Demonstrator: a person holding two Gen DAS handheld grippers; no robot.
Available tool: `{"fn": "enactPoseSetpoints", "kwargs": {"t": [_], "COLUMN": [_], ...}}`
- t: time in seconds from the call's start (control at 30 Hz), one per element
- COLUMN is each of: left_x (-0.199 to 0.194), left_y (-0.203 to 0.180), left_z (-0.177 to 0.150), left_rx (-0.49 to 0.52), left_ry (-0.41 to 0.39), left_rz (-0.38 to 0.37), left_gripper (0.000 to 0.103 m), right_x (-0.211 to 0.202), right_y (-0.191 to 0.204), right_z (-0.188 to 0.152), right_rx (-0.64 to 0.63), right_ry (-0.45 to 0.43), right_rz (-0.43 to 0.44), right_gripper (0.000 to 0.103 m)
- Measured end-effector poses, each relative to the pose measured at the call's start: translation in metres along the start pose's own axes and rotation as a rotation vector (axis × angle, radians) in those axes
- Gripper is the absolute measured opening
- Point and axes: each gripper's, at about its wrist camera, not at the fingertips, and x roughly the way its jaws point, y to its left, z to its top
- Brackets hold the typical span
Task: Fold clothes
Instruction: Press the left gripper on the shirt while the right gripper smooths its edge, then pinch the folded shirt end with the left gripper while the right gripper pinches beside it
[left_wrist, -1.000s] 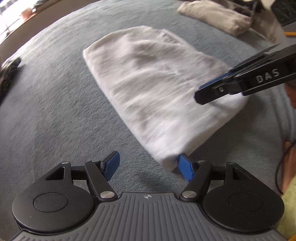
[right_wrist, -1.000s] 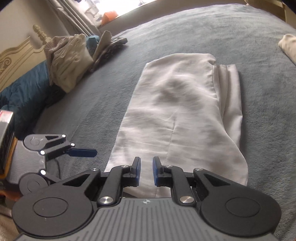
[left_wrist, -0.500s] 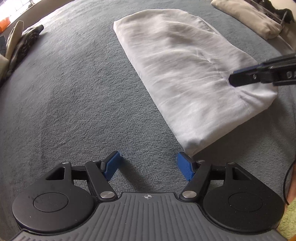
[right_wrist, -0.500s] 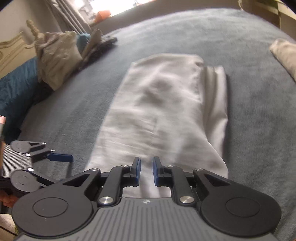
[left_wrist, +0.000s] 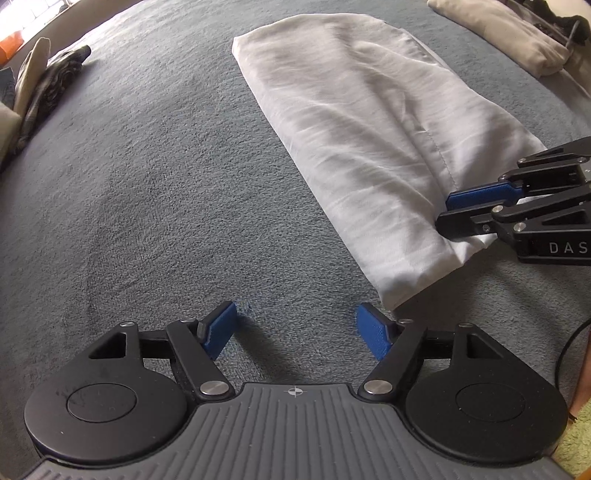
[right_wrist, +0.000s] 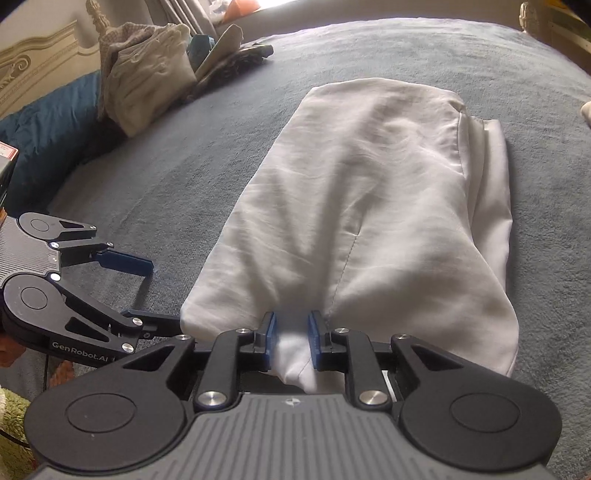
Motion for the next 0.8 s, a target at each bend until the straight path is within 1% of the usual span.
{"fn": "enactPoseSetpoints", "kwargs": {"t": [0.1, 0.17, 0.23, 0.27, 0.3, 0.33, 0.37, 0.43, 0.5, 0.53, 0.57, 0.63, 0.7, 0.73, 0.77, 0.8], "left_x": [-0.004, -0.007, -0.012, -0.013, -0.013, -0.013, -0.013, -0.011, -0.003, 0.004, 0.010, 0.025, 0.039, 0.046, 0.050, 0.052], "left_y": [0.005, 0.015, 0.027, 0.035, 0.043, 0.052, 0.061, 0.078, 0.093, 0.096, 0.100, 0.099, 0.097, 0.095, 0.095, 0.093], "left_z": [0.002, 0.004, 0.009, 0.012, 0.017, 0.021, 0.025, 0.034, 0.043, 0.048, 0.053, 0.064, 0.074, 0.079, 0.083, 0.087], "left_rx": [-0.011, -0.043, -0.097, -0.124, -0.156, -0.188, -0.221, -0.318, -0.409, -0.436, -0.461, -0.477, -0.490, -0.494, -0.496, -0.490], "left_ry": [-0.024, -0.050, -0.076, -0.095, -0.114, -0.134, -0.153, -0.181, -0.188, -0.176, -0.163, -0.137, -0.114, -0.106, -0.104, -0.108], "left_rz": [0.016, 0.014, 0.004, -0.001, -0.014, -0.027, -0.042, -0.150, -0.301, -0.364, -0.426, -0.508, -0.544, -0.561, -0.571, -0.590], "left_gripper": [0.072, 0.072, 0.072, 0.072, 0.072, 0.072, 0.072, 0.072, 0.072, 0.072, 0.072, 0.072, 0.072, 0.072, 0.072, 0.072], "right_x": [-0.011, -0.018, -0.027, -0.037, -0.046, -0.052, -0.048, -0.039, -0.031, -0.027, -0.023, -0.014, -0.006, -0.002, 0.002, 0.006], "right_y": [-0.004, -0.006, -0.011, -0.022, -0.036, -0.050, -0.062, -0.087, -0.112, -0.124, -0.137, -0.161, -0.186, -0.199, -0.208, -0.207], "right_z": [0.005, 0.008, 0.013, 0.020, 0.026, 0.032, 0.033, 0.036, 0.040, 0.041, 0.043, 0.046, 0.049, 0.051, 0.053, 0.057], "right_rx": [0.025, 0.041, 0.067, 0.112, 0.157, 0.201, 0.240, 0.318, 0.396, 0.435, 0.474, 0.552, 0.630, 0.669, 0.694, 0.680], "right_ry": [-0.031, -0.051, -0.080, -0.120, -0.160, -0.188, -0.180, -0.165, -0.150, -0.142, -0.134, -0.119, -0.103, -0.094, -0.087, -0.083], "right_rz": [0.019, 0.031, 0.045, 0.056, 0.058, 0.062, 0.074, 0.097, 0.119, 0.131, 0.142, 0.165, 0.188, 0.199, 0.209, 0.218], "right_gripper": [0.025, 0.025, 0.026, 0.036, 0.043, 0.043, 0.043, 0.044, 0.044, 0.044, 0.047, 0.053, 0.060, 0.060, 0.064, 0.069]}}
